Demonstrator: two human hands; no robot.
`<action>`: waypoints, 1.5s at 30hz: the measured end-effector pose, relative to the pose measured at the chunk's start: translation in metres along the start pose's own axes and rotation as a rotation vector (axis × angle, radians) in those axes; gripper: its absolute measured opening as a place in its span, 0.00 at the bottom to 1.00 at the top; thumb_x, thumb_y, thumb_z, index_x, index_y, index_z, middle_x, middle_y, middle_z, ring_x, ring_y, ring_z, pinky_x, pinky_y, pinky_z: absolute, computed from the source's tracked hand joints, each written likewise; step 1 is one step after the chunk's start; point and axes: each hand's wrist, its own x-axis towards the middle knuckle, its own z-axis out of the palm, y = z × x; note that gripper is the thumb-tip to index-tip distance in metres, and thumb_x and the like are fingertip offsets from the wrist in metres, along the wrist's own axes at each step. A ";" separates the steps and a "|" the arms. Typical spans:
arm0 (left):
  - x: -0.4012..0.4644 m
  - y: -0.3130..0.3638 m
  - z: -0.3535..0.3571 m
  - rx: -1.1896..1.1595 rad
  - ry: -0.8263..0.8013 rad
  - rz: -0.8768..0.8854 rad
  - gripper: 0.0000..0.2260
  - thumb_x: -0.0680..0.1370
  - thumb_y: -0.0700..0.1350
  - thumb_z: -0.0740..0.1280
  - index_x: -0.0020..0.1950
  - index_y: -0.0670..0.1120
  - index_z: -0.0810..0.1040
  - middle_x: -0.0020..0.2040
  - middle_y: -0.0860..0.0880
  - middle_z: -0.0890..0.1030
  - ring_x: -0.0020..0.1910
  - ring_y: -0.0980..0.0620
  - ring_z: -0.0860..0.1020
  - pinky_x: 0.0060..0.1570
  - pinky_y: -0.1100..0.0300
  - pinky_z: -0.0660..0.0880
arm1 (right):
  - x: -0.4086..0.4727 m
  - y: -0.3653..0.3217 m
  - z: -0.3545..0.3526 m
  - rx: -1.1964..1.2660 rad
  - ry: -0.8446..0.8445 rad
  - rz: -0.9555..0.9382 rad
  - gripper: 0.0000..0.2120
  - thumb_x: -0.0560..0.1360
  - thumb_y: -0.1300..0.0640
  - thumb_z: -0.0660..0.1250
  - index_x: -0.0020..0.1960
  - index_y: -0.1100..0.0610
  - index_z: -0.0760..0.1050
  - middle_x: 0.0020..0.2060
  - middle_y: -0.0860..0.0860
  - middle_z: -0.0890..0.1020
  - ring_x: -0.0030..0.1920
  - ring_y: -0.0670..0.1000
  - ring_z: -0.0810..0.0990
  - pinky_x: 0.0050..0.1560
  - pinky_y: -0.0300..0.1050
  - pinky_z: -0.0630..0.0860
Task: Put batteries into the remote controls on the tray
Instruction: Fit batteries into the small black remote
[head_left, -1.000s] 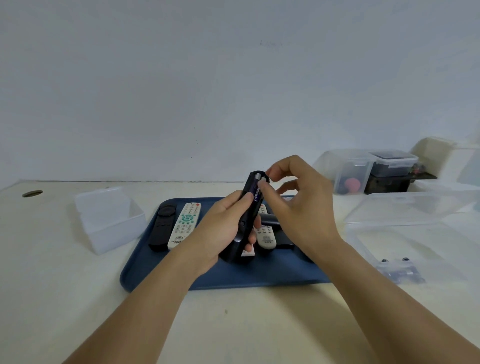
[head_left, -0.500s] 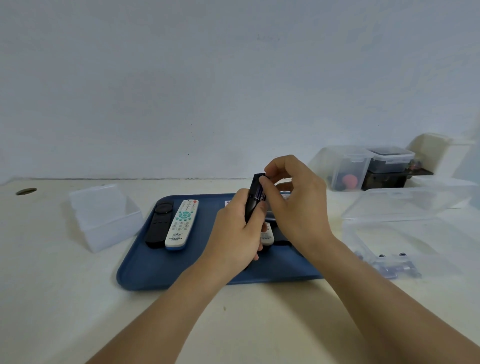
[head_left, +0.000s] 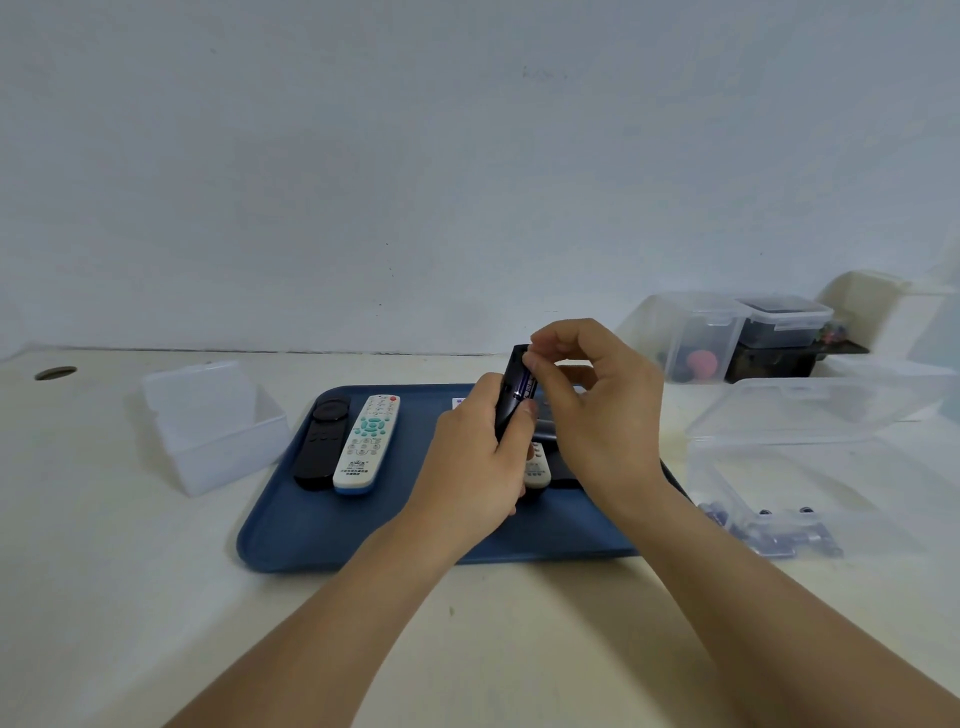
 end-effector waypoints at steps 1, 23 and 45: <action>0.000 0.000 0.000 0.002 0.000 -0.001 0.03 0.84 0.47 0.60 0.53 0.50 0.73 0.40 0.38 0.80 0.26 0.47 0.76 0.23 0.56 0.76 | 0.000 0.000 0.000 -0.005 0.002 0.001 0.06 0.76 0.65 0.72 0.49 0.55 0.81 0.42 0.41 0.83 0.46 0.40 0.82 0.47 0.31 0.77; 0.001 -0.002 -0.004 0.232 0.135 0.051 0.09 0.84 0.50 0.59 0.46 0.48 0.71 0.34 0.47 0.78 0.29 0.44 0.78 0.28 0.40 0.76 | -0.004 -0.003 0.007 -0.097 -0.020 -0.013 0.05 0.75 0.64 0.72 0.44 0.55 0.83 0.38 0.43 0.85 0.41 0.44 0.84 0.46 0.42 0.80; 0.006 -0.003 -0.007 0.211 0.072 -0.011 0.08 0.85 0.51 0.57 0.48 0.50 0.71 0.36 0.45 0.79 0.27 0.44 0.78 0.27 0.41 0.77 | -0.004 0.002 0.016 0.106 -0.036 0.184 0.07 0.73 0.63 0.74 0.48 0.54 0.81 0.42 0.48 0.83 0.43 0.44 0.83 0.38 0.36 0.78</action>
